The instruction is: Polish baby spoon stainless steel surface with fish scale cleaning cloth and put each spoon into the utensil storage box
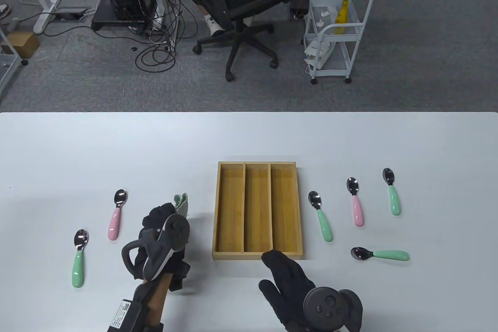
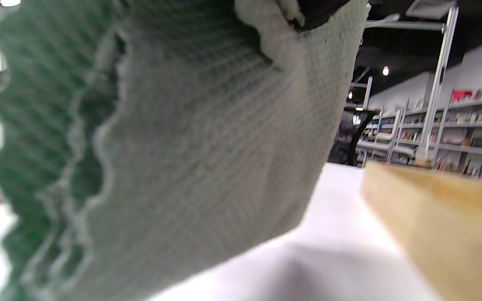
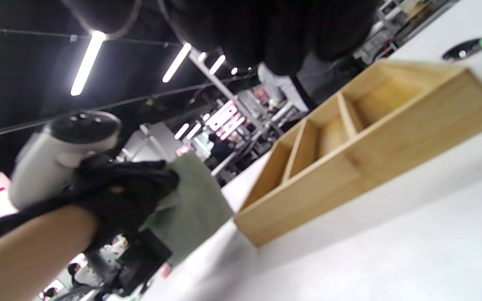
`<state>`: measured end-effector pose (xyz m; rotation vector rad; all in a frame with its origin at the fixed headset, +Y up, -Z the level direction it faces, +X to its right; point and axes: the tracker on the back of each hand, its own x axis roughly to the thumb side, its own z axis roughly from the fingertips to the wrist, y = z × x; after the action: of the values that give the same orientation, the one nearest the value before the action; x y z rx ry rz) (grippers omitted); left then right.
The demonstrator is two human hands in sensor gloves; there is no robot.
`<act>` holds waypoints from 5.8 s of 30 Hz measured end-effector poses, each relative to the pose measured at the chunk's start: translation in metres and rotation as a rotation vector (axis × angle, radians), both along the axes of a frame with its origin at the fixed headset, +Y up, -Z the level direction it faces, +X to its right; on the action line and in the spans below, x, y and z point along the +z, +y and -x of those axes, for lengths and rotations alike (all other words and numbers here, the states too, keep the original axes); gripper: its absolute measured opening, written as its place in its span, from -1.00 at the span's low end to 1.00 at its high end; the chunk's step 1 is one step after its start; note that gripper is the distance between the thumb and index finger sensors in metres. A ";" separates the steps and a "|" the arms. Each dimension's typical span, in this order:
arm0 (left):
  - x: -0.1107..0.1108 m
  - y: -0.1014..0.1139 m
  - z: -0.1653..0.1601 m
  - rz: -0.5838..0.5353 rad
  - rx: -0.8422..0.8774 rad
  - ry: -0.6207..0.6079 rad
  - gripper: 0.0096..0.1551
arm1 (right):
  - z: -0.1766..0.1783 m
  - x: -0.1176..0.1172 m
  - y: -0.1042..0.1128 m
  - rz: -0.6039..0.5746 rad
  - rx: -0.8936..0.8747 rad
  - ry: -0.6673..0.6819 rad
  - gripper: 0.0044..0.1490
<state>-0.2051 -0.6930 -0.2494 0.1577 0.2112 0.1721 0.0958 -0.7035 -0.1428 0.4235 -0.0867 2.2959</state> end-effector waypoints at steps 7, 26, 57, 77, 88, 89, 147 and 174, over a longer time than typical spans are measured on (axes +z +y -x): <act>0.038 0.016 -0.023 -0.082 0.141 -0.077 -0.56 | 0.000 0.001 0.001 -0.013 -0.007 0.004 -0.18; 0.076 0.013 -0.059 -0.142 0.249 -0.307 -0.56 | -0.027 -0.004 0.020 -0.088 0.152 -0.142 -0.17; 0.071 0.010 -0.062 -0.095 0.270 -0.359 -0.56 | -0.207 -0.084 -0.036 0.210 0.898 -0.390 -0.31; 0.069 0.009 -0.064 -0.067 0.277 -0.367 -0.55 | -0.197 -0.087 -0.058 0.158 1.108 -0.308 -0.40; 0.068 0.008 -0.064 -0.062 0.266 -0.363 -0.55 | -0.159 -0.076 -0.021 0.104 0.936 -0.245 -0.36; 0.068 0.008 -0.063 -0.061 0.270 -0.362 -0.55 | -0.153 -0.074 -0.018 0.101 0.913 -0.232 -0.36; 0.063 -0.005 -0.062 0.035 0.401 -0.569 -0.32 | 0.016 -0.039 0.012 -0.245 0.555 0.047 -0.36; 0.057 -0.017 -0.039 0.059 0.885 -0.477 -0.48 | 0.020 -0.034 0.002 -0.098 0.186 0.139 -0.28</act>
<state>-0.1664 -0.7103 -0.1928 -0.0494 -0.2059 1.0694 0.0755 -0.7018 -0.1770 0.6649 -0.0943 2.4430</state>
